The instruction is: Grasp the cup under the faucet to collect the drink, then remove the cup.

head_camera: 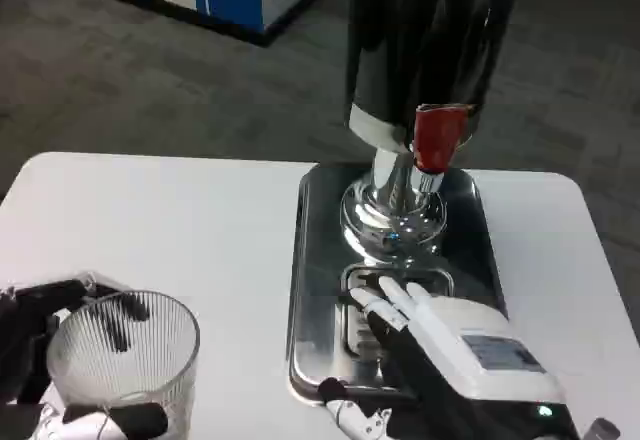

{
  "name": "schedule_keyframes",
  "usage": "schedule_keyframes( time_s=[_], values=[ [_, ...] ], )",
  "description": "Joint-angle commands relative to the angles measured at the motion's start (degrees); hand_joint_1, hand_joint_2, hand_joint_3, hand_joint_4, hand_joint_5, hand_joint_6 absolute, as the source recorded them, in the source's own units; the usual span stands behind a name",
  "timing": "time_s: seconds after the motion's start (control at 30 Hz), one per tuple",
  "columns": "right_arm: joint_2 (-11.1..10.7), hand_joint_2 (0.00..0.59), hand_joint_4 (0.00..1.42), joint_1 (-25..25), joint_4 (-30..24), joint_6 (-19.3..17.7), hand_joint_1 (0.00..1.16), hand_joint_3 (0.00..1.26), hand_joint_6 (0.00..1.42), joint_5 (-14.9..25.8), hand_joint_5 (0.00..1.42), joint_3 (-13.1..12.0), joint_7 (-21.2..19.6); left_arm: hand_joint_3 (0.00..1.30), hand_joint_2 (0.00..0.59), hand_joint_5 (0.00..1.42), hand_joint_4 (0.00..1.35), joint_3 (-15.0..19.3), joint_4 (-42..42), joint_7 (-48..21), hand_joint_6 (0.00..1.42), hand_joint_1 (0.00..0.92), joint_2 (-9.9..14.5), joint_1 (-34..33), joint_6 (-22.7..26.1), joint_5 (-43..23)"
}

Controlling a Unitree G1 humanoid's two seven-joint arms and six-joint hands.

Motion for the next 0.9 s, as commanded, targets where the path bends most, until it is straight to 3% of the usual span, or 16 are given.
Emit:
schedule_keyframes(
  time_s=[0.03, 0.57, 0.9],
  values=[
    [0.4, 0.407, 0.0, -0.32, 0.23, 0.31, 0.33, 0.11, 0.0, -0.14, 0.0, 0.05, 0.43, 1.02, 0.0, 1.31, 1.17, 0.79, 0.17, 0.46, 1.42, 0.544, 0.37, -0.45, -1.1, -1.13],
    [0.82, 0.407, 0.0, -0.08, 0.13, 0.2, 0.33, 0.11, 0.0, -0.39, 0.0, -0.1, 0.48, 1.02, 0.0, 1.31, 1.17, 0.59, 0.59, 0.44, 1.42, 0.544, 0.41, -0.88, -1.08, -1.1],
    [0.66, 0.407, 0.0, 0.39, -0.59, 0.62, 0.33, 0.11, 0.0, -0.29, 0.0, -1.77, 0.53, 1.02, 0.0, 1.31, 1.17, -0.43, 1.75, 0.47, 1.42, 0.544, 0.52, -3.11, -0.84, -0.46]
  ],
)
